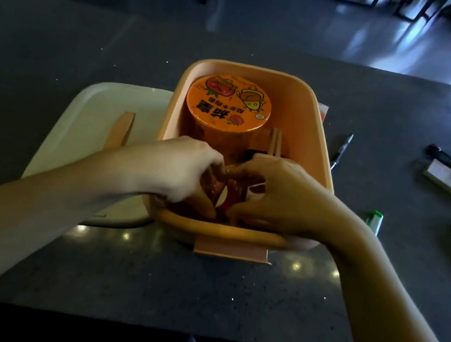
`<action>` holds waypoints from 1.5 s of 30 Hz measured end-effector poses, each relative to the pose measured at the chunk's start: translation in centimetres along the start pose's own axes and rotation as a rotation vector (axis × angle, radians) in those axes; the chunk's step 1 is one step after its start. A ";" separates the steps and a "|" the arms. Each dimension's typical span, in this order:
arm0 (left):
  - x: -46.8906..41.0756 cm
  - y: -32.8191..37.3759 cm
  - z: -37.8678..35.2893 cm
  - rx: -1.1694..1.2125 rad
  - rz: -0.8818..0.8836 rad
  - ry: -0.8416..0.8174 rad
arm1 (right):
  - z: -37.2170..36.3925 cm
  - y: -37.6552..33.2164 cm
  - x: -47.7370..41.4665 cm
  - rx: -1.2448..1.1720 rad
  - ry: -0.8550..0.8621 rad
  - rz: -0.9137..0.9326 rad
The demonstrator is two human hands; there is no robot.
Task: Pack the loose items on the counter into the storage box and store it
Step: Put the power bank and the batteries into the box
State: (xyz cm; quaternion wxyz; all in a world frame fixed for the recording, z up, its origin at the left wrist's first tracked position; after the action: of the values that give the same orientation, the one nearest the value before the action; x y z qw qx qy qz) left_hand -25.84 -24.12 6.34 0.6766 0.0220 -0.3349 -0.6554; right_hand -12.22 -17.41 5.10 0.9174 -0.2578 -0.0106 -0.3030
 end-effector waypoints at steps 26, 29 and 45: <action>-16.2 16.0 -12.2 -0.307 0.051 -0.011 | 8.3 25.8 4.9 -0.073 0.127 -0.167; -17.2 14.5 -13.3 -0.271 0.127 -0.035 | 7.3 26.0 3.1 -0.061 0.055 -0.070; -15.4 12.1 -12.0 -0.074 0.403 0.536 | 1.1 21.6 -6.7 0.165 -0.103 0.216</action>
State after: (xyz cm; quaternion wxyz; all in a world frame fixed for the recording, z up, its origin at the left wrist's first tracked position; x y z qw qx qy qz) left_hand -8.20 -13.48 -3.79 0.8569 0.1024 -0.1189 -0.4910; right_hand -5.36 1.58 -5.17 0.9610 -0.1962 -0.0548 -0.1868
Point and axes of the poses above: each hand's wrist, its own x-axis away from the middle knuckle, its own z-axis out of the back of the hand, y = z × x, the point moved 2 cm from there along -x, towards the middle knuckle, and after that the axes turned 9 degrees about -z, right-handed, at the moved point
